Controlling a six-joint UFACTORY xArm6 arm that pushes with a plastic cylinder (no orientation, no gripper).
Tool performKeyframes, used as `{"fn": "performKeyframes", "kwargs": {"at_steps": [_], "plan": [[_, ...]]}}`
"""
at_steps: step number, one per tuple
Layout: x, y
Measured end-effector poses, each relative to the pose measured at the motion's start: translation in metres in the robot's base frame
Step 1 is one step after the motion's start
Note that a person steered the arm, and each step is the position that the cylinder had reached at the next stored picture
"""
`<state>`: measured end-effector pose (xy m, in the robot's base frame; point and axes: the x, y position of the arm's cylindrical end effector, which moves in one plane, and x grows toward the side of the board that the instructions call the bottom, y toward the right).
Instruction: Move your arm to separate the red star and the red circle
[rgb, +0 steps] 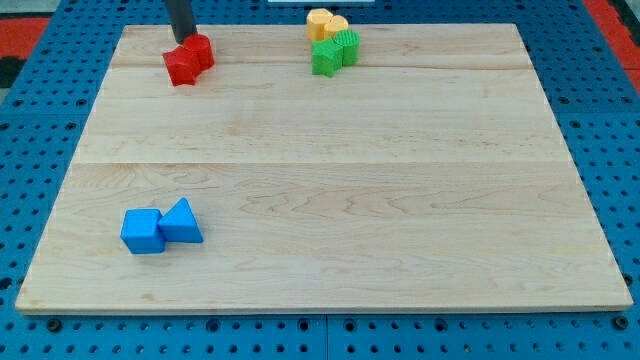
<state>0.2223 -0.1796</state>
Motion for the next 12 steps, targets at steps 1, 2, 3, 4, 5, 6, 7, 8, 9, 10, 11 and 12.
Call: {"fn": "performKeyframes", "kwargs": {"at_steps": [1, 2, 3, 4, 5, 6, 7, 8, 9, 10, 11, 12], "plan": [[0.0, 0.004], [-0.021, 0.004], [-0.03, 0.006], [-0.03, 0.015], [-0.011, 0.015], [0.01, 0.028], [0.012, 0.049], [0.031, 0.049], [0.031, 0.073], [0.056, 0.077], [0.061, 0.077], [0.056, 0.077]]}}
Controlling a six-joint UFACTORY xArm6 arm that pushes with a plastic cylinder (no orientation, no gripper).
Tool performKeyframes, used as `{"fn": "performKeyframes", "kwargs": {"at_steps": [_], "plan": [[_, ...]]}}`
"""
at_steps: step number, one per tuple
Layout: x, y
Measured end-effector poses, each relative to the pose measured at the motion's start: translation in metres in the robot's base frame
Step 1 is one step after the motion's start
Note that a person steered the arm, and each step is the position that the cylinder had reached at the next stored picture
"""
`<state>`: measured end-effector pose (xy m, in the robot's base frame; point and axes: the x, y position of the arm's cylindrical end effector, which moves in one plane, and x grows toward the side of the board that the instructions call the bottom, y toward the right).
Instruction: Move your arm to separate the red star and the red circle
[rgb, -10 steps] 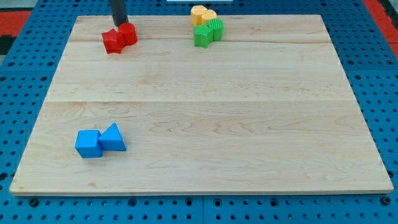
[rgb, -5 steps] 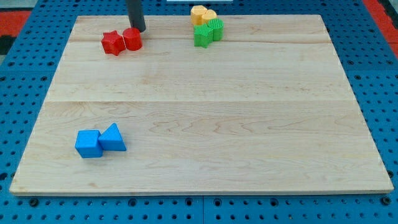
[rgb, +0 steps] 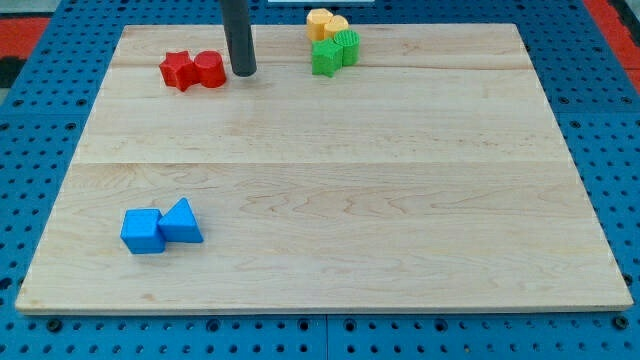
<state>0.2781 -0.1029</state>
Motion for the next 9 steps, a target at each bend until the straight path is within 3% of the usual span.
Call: {"fn": "performKeyframes", "kwargs": {"at_steps": [1, 3, 6, 8, 9], "plan": [[-0.026, -0.004], [-0.027, -0.044], [0.016, -0.083], [-0.002, -0.115], [0.021, -0.125]]}}
